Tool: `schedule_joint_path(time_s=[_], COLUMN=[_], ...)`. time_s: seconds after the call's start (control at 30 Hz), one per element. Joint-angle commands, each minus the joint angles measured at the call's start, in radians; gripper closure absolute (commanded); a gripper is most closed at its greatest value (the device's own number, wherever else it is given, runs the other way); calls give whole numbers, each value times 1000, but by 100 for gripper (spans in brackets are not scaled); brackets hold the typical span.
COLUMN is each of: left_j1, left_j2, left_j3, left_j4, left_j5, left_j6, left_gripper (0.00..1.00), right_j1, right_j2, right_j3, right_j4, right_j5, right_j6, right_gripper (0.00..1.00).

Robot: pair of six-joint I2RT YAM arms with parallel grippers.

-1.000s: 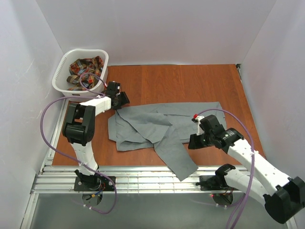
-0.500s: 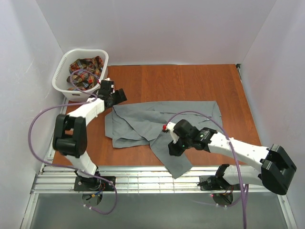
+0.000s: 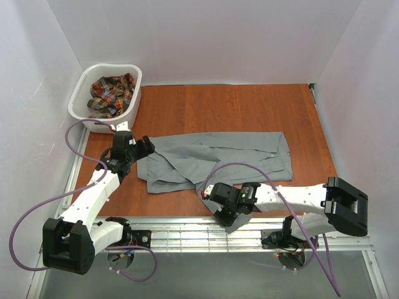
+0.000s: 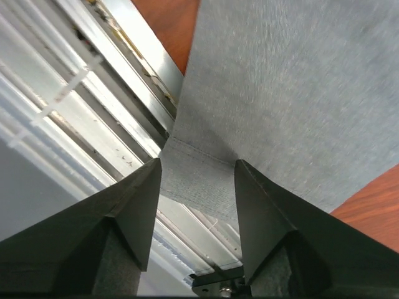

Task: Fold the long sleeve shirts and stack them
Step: Fold the shirt

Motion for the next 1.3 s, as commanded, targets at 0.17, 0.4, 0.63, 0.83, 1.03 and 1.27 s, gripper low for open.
schedule_joint_path(time_s=[0.17,0.4,0.63,0.83,1.03,1.27], left_j1=[5,5,5,5,5,5], left_j2=[-29,-12,-17,-20,-20,-23], left_j3=[-82,-74,-74,-76,-76,-79], left_j4=[29,38,40,41,41,43], left_j5=[-63,-77,-80,-81,-80,-69], left_j6=[37,48,51,51,51,47], left_gripper=[5,5,5,5,5,5], right_j1=[49,43,-61,-168,-199,-150], right_j2=[87,131,187,225,239,80], right_j3=[87,144,100,127,198,112], right_j4=[-33,4,85,139,118,44], right_j5=[200,187,46,18,98,65], right_j6=[91,28,-18,-87,-119,-72], right_gripper=[49,46,49,50,46,45])
